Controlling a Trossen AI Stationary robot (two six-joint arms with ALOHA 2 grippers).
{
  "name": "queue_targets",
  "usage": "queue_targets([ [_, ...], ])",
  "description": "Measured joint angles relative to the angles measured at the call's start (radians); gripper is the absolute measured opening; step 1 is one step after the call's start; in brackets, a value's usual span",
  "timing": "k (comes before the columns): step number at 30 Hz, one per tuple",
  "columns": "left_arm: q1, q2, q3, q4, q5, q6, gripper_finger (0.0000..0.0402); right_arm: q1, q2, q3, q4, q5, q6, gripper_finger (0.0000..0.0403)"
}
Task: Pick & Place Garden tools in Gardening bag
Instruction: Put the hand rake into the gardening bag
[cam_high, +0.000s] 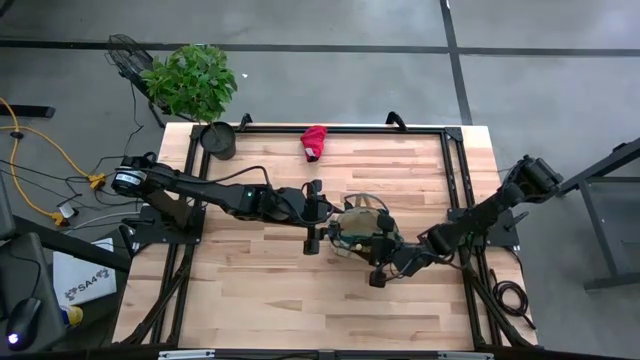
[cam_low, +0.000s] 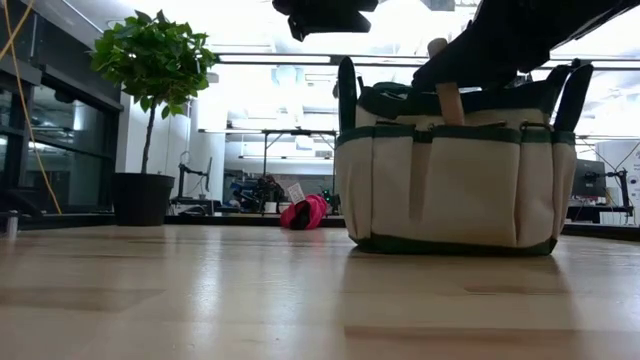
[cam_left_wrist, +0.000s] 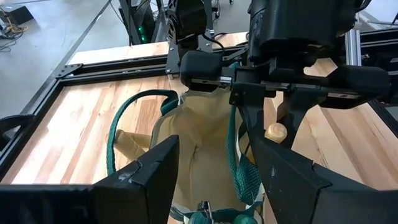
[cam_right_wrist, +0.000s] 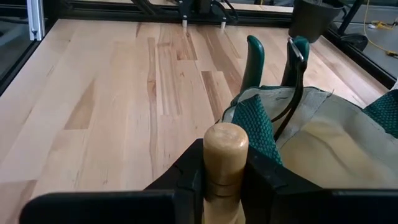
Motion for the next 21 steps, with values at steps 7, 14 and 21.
queue_targets([
  [7,0.000,0.000,0.000,0.000,-0.003,0.000,0.0207,0.005,-0.015,0.000,-0.003,-0.015,0.004,0.0081],
  [14,0.000,0.000,0.000,0.000,-0.003,0.000,0.0207,0.000,-0.018,0.000,-0.002,-0.021,0.005,0.0127],
  [21,0.000,0.000,0.000,0.001,-0.003,-0.005,0.0207,0.000,-0.038,0.000,-0.001,-0.019,0.008,0.0192],
])
